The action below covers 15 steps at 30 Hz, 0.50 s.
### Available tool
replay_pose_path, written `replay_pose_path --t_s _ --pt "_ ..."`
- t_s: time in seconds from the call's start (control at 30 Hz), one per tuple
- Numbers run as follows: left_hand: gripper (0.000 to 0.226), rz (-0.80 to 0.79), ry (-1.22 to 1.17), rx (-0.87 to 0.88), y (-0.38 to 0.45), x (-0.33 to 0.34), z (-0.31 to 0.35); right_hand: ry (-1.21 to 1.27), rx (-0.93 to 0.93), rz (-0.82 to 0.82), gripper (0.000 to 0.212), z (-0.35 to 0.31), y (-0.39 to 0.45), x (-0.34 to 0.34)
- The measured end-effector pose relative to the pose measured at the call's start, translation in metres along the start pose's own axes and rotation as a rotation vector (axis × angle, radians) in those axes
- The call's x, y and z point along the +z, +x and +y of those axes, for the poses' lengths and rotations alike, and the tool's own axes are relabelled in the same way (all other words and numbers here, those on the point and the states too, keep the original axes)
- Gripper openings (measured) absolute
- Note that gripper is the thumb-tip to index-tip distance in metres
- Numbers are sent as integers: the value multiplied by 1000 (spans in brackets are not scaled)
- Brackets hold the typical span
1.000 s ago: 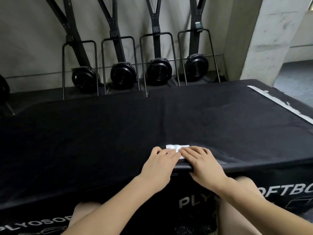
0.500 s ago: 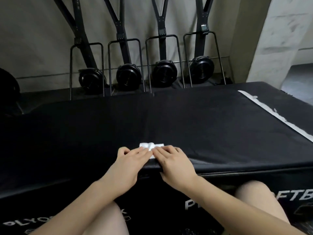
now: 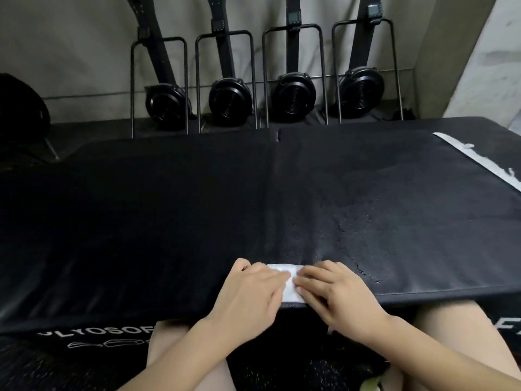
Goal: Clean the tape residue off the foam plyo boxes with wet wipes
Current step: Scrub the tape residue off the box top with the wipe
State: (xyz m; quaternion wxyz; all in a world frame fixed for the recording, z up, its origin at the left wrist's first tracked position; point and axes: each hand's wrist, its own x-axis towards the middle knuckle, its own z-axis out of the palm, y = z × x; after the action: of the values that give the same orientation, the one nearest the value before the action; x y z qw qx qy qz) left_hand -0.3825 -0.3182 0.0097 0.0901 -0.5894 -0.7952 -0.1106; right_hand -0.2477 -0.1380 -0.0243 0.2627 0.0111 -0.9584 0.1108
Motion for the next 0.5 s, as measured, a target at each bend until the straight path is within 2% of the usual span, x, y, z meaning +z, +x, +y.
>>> replay_pose_path --t_s 0.13,0.2,0.27,0.33,0.43,0.5 --pt "13 -25 151 -62 42 9 -11 35 123 4 23 21 40 18" --pt "12 -92 227 -76 60 6 -18 52 172 -25 16 30 59 22" --pt "25 -141 291 -101 69 1 -22 64 212 -31 10 34 69 25" --pt "36 -109 304 -66 65 -3 -18 56 215 -22 14 32 67 25" --pt "23 -52 211 23 41 -3 -2 34 139 -48 30 23 42 19" --pt "15 -67 208 49 24 6 1 66 105 -52 31 18 24 14"
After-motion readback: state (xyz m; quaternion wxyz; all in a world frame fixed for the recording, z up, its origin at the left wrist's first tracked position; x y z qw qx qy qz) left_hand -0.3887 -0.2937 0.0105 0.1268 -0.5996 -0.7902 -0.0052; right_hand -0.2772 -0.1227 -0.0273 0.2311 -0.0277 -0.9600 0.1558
